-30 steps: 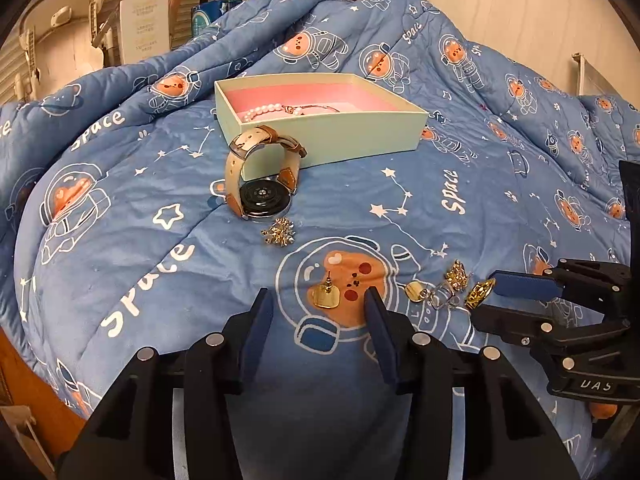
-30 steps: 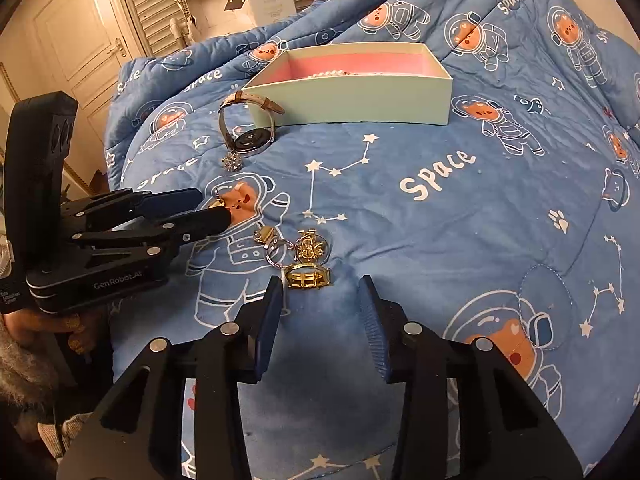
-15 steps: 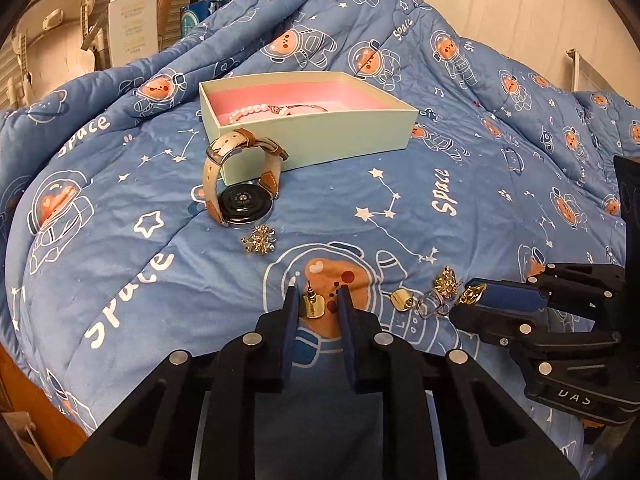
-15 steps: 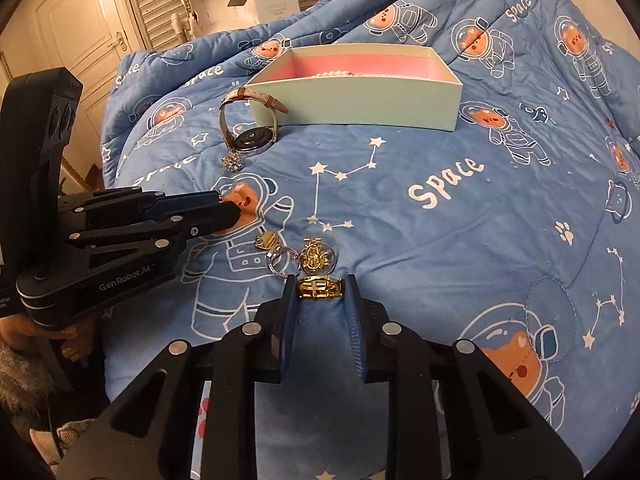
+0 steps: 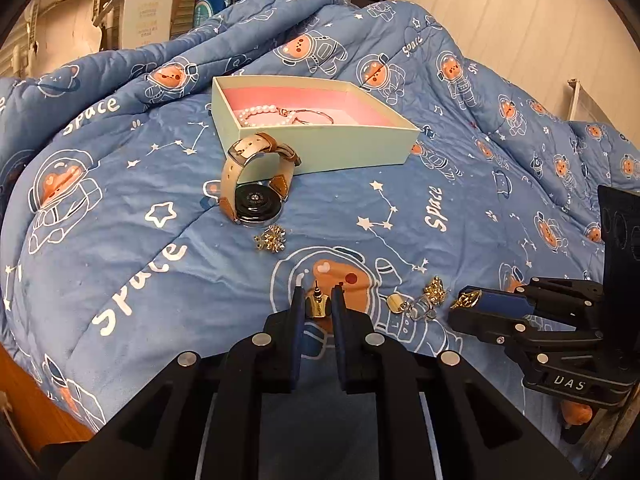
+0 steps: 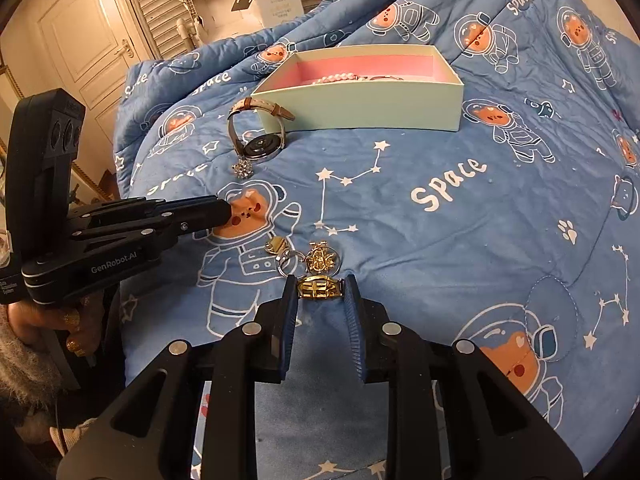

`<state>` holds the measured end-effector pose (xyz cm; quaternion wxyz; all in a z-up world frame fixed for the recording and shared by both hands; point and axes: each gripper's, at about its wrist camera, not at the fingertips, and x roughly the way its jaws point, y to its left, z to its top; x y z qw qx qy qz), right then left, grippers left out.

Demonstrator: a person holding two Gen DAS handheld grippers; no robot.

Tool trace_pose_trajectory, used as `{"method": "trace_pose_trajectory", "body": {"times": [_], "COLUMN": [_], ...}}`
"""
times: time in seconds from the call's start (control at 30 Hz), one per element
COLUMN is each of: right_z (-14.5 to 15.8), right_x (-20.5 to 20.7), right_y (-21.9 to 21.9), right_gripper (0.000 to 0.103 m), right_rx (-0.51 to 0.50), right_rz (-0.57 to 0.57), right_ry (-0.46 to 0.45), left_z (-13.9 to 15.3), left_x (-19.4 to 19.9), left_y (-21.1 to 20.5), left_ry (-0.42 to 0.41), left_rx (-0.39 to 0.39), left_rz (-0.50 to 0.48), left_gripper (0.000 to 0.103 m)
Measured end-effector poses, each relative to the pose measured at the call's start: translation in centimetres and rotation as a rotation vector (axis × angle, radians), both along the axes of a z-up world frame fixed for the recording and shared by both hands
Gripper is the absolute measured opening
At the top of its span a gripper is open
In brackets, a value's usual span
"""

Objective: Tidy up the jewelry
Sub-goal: 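Grasp the small gold pendant with the left tool while the right tool grasps the gold ring, then carry the gold pendant and ring into the box and open both tools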

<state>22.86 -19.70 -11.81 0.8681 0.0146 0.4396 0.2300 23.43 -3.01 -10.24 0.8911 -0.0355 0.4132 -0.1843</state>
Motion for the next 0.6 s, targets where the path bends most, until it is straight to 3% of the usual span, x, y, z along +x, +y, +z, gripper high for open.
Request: {"method": "trace_pose_trajectory", "body": {"times": [0.3, 0.6], "right_z": [2.0, 5.6], "right_x": [1.9, 6.3], "right_y": [-1.2, -0.6], "right_gripper": [0.024, 0.024], "right_rx": [0.098, 0.059], "right_rz": [0.017, 0.069], "right_ry": [0.022, -0.063], "left_z": [2.7, 6.3], "left_x": [0.9, 4.5], "left_y": [0.2, -0.4], "left_ry": [-0.014, -0.074], "left_rx": [-0.047, -0.018], "left_rz": [-0.029, -0.060], "left_gripper": [0.013, 0.013]}}
